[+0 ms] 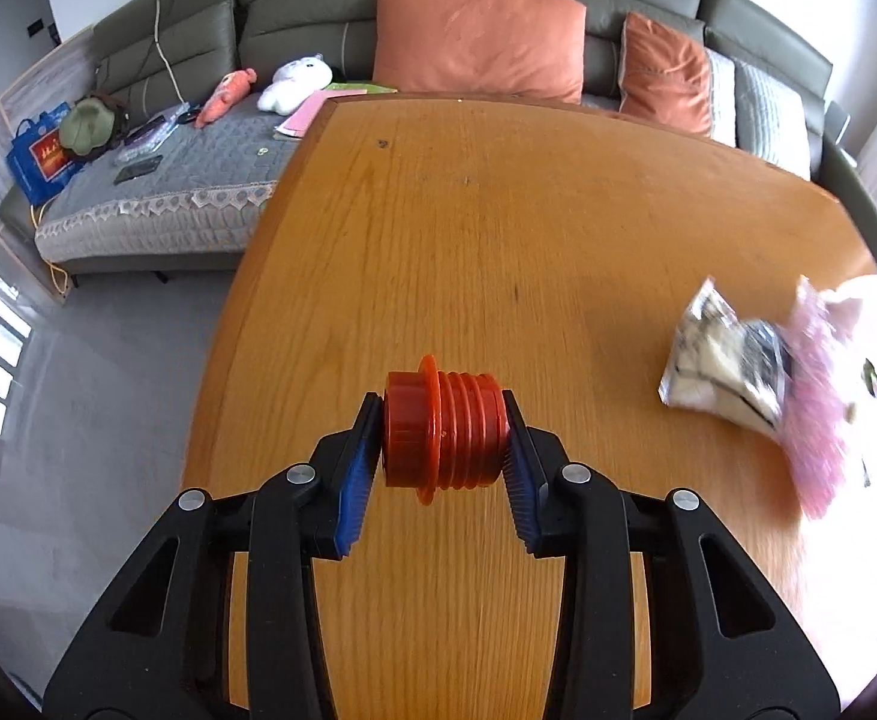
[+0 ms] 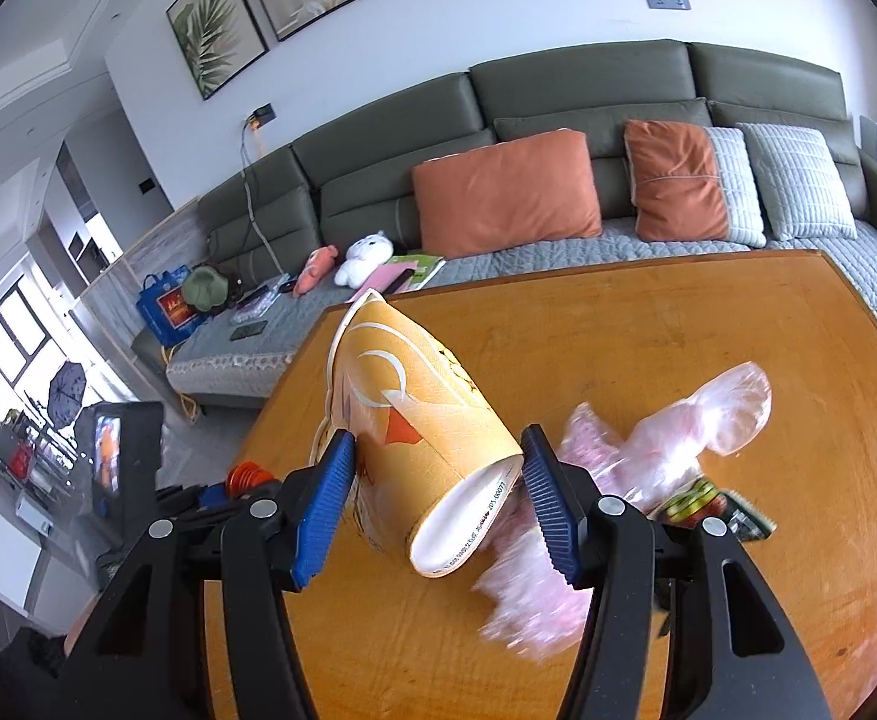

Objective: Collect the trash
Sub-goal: 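Carry the red cap and paper cup to the bin and release both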

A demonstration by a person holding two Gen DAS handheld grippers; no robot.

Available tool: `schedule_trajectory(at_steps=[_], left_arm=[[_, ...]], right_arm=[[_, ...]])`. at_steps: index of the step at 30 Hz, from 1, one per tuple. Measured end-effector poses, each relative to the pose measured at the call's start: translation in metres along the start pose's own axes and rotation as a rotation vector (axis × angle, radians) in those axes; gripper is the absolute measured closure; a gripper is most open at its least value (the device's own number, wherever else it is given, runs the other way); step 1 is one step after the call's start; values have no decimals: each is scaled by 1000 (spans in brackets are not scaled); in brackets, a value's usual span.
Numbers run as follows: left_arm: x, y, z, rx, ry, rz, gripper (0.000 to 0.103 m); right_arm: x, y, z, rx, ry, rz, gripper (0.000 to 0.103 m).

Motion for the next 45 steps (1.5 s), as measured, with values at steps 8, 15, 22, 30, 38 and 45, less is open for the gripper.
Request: schedule_trajectory(at_steps=[8, 15, 22, 30, 38, 45], left_arm=[[-54, -42, 47, -1, -43, -6, 65], [-103, -69, 108, 31, -120, -9, 65], [-150, -82, 168, 82, -224, 7, 65], [-204, -85, 243, 152, -359, 57, 65], [-264, -80, 323, 253, -523, 137, 65], [-304, -67, 369, 316, -610, 223, 63]], right_arm=[[-27, 8, 60, 55, -51, 35, 45], [-55, 26, 130, 130, -123, 91, 45], [-85, 52, 208, 220, -213, 166, 44], [-126, 85, 299, 346, -304, 265, 44], [-174, 116, 382, 470, -377, 385, 44], [-209, 147, 445, 563, -433, 487, 38]])
Point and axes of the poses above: each gripper's, at about its wrist camera, not at the fingertips, and y roughly the way its jaws point, z to its left, x to its top, the point moved 3 cm from there along y, roughly the way its jaws point, and after that the axes turned 14 degrees about x, right-handed, at the moved point
